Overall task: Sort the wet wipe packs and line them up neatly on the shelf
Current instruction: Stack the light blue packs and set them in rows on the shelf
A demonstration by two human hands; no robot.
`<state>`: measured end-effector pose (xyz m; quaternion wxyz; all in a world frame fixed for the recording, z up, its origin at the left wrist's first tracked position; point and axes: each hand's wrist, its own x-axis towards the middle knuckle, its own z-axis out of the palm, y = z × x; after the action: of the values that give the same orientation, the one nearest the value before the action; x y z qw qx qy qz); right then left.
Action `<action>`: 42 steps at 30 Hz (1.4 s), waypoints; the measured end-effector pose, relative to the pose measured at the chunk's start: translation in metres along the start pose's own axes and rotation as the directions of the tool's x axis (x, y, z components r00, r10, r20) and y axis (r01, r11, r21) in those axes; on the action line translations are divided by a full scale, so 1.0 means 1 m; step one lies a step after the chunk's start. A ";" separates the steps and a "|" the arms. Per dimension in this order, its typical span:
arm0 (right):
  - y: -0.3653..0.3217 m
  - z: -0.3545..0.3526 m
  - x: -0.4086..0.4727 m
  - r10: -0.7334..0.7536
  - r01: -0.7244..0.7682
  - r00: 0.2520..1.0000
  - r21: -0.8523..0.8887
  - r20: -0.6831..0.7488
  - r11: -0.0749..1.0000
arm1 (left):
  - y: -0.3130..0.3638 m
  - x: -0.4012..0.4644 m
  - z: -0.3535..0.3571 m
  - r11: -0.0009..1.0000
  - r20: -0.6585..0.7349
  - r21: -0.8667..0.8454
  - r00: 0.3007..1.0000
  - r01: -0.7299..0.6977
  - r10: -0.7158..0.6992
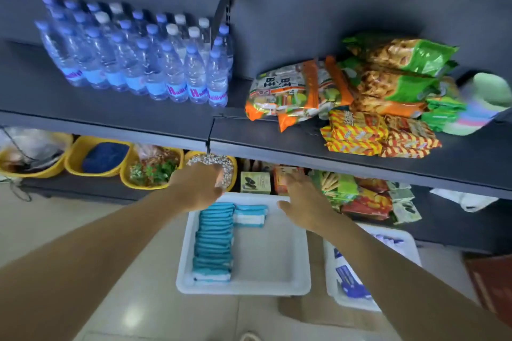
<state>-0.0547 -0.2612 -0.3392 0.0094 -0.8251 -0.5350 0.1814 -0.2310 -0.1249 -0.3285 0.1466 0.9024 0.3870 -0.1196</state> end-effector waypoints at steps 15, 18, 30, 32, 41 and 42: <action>0.078 0.262 0.110 0.019 -0.024 0.973 0.017 0.228 1.000 | -0.023 0.084 0.261 0.974 0.108 -0.152 0.982 0.169 -0.154; 0.086 0.302 0.139 -0.001 0.000 0.984 0.005 0.179 1.000 | -0.031 0.105 0.295 0.978 0.076 -0.145 0.987 0.151 -0.141; 0.095 0.403 0.214 -0.054 -0.013 0.976 -0.304 -0.213 0.952 | -0.062 0.157 0.363 0.981 -0.094 -0.170 0.990 0.089 -0.106; 0.096 0.410 0.214 -0.058 -0.017 0.973 -0.318 -0.224 0.948 | -0.063 0.159 0.367 0.981 -0.111 -0.179 0.989 0.073 -0.094; 0.104 0.420 0.176 -0.210 0.117 0.935 -0.308 -0.286 0.944 | -0.065 0.151 0.368 0.979 -0.112 -0.200 0.991 0.049 -0.073; 0.106 0.419 0.176 -0.208 0.114 0.929 -0.297 -0.307 0.948 | -0.066 0.150 0.368 0.980 -0.109 -0.195 0.992 0.046 -0.069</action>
<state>-0.0273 -0.2255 -0.8034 0.0010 -0.7899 -0.6121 -0.0384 -0.2163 -0.1136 -0.7305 0.2072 0.8778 0.4306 -0.0337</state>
